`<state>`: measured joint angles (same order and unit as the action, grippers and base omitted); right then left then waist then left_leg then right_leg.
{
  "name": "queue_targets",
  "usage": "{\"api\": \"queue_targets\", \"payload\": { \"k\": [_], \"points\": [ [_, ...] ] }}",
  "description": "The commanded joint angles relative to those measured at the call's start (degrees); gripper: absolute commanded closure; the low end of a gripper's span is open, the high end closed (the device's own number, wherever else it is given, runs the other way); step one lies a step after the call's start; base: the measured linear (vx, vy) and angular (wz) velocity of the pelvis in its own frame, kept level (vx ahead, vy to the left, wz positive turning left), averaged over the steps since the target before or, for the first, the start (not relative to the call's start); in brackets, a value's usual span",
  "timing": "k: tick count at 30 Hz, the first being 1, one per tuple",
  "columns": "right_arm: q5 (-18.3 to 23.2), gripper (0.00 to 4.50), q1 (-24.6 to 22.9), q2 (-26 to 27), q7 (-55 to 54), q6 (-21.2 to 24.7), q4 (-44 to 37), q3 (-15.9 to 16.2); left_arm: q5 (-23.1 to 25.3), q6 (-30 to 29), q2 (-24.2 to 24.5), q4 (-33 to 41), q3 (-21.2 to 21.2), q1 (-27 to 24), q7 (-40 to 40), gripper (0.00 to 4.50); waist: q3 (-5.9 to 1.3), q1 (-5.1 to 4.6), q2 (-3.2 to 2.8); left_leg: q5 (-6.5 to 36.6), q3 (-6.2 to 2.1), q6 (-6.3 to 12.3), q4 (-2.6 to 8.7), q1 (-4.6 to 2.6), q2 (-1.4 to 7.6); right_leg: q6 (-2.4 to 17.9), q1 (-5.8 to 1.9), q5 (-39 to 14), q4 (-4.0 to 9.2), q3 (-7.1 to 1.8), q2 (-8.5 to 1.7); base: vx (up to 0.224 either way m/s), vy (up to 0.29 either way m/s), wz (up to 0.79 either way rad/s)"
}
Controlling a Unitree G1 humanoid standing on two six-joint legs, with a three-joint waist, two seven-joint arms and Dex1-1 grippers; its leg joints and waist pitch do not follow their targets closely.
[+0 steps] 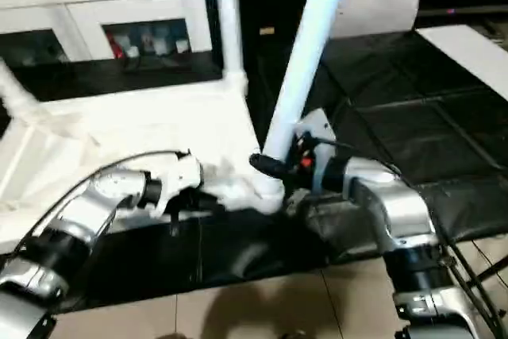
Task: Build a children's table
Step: Insert table leg to table base
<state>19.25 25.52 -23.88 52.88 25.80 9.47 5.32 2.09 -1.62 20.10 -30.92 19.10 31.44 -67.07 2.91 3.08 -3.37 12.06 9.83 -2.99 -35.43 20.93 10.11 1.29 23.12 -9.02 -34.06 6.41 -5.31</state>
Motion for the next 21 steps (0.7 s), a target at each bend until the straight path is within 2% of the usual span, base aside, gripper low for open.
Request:
{"api": "queue_targets", "payload": {
  "k": [1, 3, 6, 7, 9, 12, 13, 15, 19, 20, 21],
  "points": [
    [-1.21, 2.61, 0.85, -0.45, 0.90, -1.78, -0.63, 1.46, -0.06, 2.47, -0.66, -1.10, 0.24, -0.40, 1.75, 4.50, -3.59, 0.00, 1.03, 10.74, -0.91, 3.19, 4.55, -0.22, 2.69, 7.32, -2.94, -25.57, 5.28, -3.09, -3.85, 0.000, 0.000, 0.00],
    [-2.22, 2.61, 0.50, -0.58, 1.03, -2.44, -0.73, 2.41, 1.42, 3.80, -1.13, -3.03, -0.45, 0.42, 5.05, 4.50, -3.63, 0.04, 1.05, 10.72, -0.93, 3.11, 4.50, -0.22, 2.56, 6.45, -2.94, -25.98, 5.45, -2.99, -3.69, 0.000, 0.000, 0.00],
    [-2.12, 2.61, 0.89, -0.45, 1.29, -2.50, 0.05, 2.55, -0.62, 1.03, -1.31, -1.78, -1.46, 0.44, 2.75, 4.50, -3.61, 0.10, 1.00, 11.20, -1.06, 3.00, 4.65, -0.21, 2.69, 6.07, -2.94, -27.25, 5.53, -3.00, -3.85, 0.000, 0.000, 0.00],
    [-1.61, 2.61, 1.09, -0.20, 1.33, -2.13, 0.09, 2.14, -1.26, 0.57, -1.31, -1.37, -1.69, 0.36, 2.15, 4.23, -3.60, 0.07, 1.04, 11.44, -1.08, 2.95, 4.66, -0.26, 2.68, 6.07, -2.87, -27.29, 5.53, -3.00, -3.82, 0.000, 0.000, 0.00],
    [-0.96, 2.61, 1.47, 0.01, 1.51, -1.52, -0.10, 1.64, -2.44, 0.34, -1.47, -1.20, -2.32, 0.31, 1.51, 3.96, -3.66, 0.07, 0.93, 11.23, -1.07, 3.03, 4.66, -0.20, 2.68, 6.31, -2.89, -26.62, 5.47, -3.07, -3.86, 0.000, 0.000, 0.00],
    [-1.14, 2.61, 1.58, 0.00, 1.71, -1.92, 0.03, 1.69, -2.12, 0.83, -1.04, -1.68, -1.96, 0.31, 1.05, 3.83, -3.96, 0.20, 0.83, 9.76, -1.10, 3.37, 4.57, -0.06, 2.87, 7.80, -2.96, -22.34, 4.94, -3.12, -3.80, 0.000, 0.000, 0.00],
    [-1.19, 2.61, 1.61, -0.01, 1.74, -2.12, 0.17, 1.70, -1.24, 1.89, -0.65, -2.33, -1.38, 0.31, 0.98, 3.76, -4.12, 0.20, 0.88, 8.67, -1.10, 3.55, 4.48, 0.09, 2.88, 8.61, -3.14, -19.51, 4.51, -3.16, -3.79, 0.000, 0.000, 0.00],
    [-1.24, 2.61, 1.61, -0.02, 1.75, -2.30, 0.30, 1.75, -0.26, 2.95, -0.38, -3.50, -1.00, 0.40, 1.28, 3.73, -4.11, 0.15, 0.95, 7.66, -1.03, 4.27, 4.39, 0.24, 2.76, 9.40, -3.15, -16.88, 4.31, -3.17, -3.65, 0.000, 0.000, 0.00],
    [-1.45, 2.61, 1.37, 0.02, 1.82, -2.53, 0.32, 1.92, 0.70, 3.91, -0.10, -6.00, -1.01, 0.91, 2.04, 3.73, -3.81, 0.11, 0.98, 9.69, -0.91, 3.72, 4.52, 0.00, 2.75, 8.73, -3.15, -20.94, 4.77, -3.12, -3.77, 0.000, 0.000, 0.00],
    [-1.45, 2.61, 1.37, 0.02, 1.83, -2.53, 0.32, 1.92, 0.70, 3.91, -0.09, -6.02, -1.00, 0.91, 2.04, 3.99, -3.71, 0.08, 0.96, 10.53, -0.94, 3.40, 4.59, -0.08, 2.73, 8.19, -3.12, -22.87, 4.98, -3.10, -3.83, 0.000, 0.000, 0.00],
    [-1.49, 2.61, 1.35, 0.03, 1.87, -2.52, 0.31, 1.91, 0.67, 3.93, -0.02, -6.12, -0.96, 0.96, 2.03, 3.99, -3.63, 0.05, 0.95, 10.95, -0.96, 3.26, 4.64, -0.07, 2.72, 7.90, -3.09, -23.85, 5.10, -3.08, -3.84, 0.000, 0.000, 0.00]
  ]
}}
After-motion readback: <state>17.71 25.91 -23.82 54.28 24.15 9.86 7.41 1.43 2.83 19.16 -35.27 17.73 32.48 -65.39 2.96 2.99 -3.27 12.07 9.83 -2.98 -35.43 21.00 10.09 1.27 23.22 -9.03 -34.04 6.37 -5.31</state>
